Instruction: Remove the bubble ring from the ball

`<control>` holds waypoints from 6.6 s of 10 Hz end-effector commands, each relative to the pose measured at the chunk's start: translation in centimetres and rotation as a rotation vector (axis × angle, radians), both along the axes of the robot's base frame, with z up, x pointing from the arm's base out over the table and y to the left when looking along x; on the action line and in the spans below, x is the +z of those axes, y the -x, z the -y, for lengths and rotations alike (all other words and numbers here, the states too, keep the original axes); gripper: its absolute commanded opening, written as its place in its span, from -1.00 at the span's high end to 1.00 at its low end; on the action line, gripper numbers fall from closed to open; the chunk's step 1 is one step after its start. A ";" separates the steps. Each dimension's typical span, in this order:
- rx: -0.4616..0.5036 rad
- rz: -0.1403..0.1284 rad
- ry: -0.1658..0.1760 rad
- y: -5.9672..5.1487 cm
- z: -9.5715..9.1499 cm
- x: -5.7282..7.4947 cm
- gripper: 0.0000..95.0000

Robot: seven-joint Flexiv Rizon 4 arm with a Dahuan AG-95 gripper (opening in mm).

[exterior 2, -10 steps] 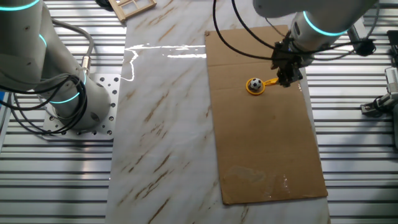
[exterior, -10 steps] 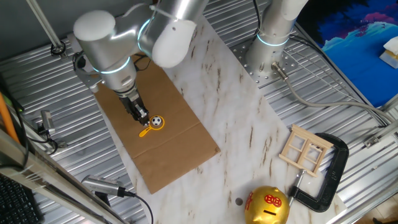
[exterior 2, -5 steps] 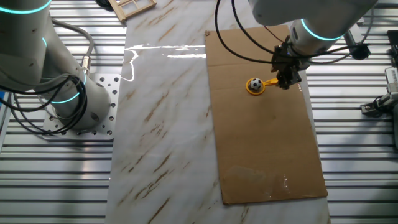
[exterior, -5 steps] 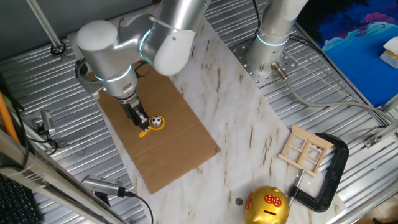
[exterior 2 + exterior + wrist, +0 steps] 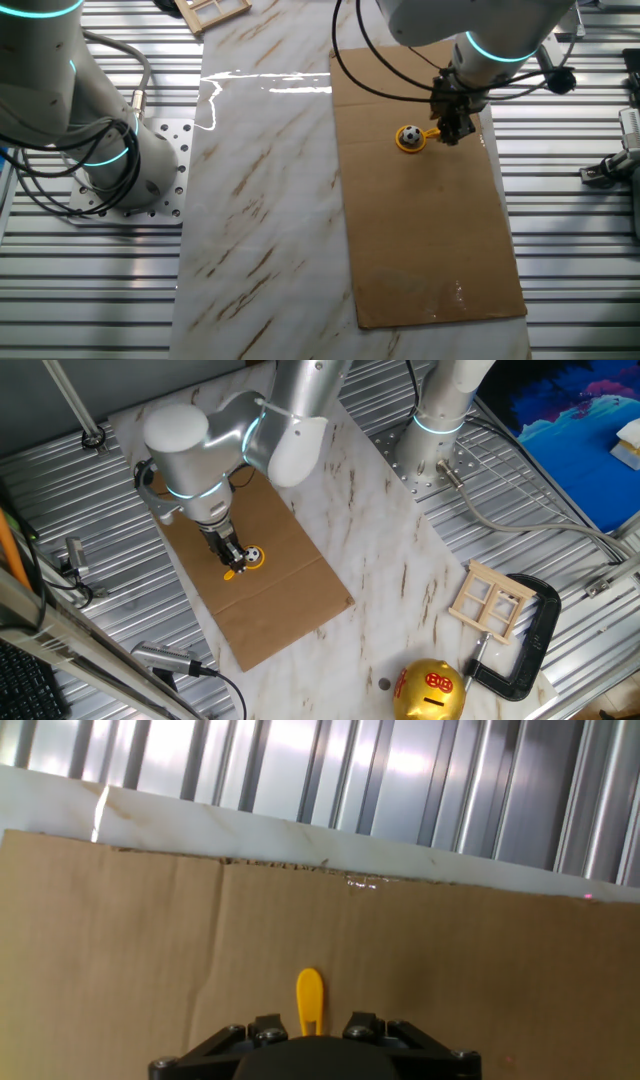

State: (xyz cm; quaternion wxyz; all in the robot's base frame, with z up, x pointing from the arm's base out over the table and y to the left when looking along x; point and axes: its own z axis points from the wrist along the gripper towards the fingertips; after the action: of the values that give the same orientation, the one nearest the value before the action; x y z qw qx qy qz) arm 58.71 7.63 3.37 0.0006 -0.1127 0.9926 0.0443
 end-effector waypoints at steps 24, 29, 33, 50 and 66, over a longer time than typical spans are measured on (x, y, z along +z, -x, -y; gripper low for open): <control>-0.013 0.022 0.056 -0.2 -0.7 -1.8 1.00; -0.012 0.023 0.051 -0.2 -0.7 -1.6 1.00; -0.014 0.024 0.050 -0.2 -0.7 -1.5 1.00; -0.009 0.020 0.047 0.2 -0.6 -0.9 1.00; -0.005 0.018 0.049 0.7 -0.6 -0.6 1.00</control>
State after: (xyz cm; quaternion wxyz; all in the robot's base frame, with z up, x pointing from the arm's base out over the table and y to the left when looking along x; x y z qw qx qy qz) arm 57.98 8.21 2.80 0.0069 -0.1106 0.9937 0.0190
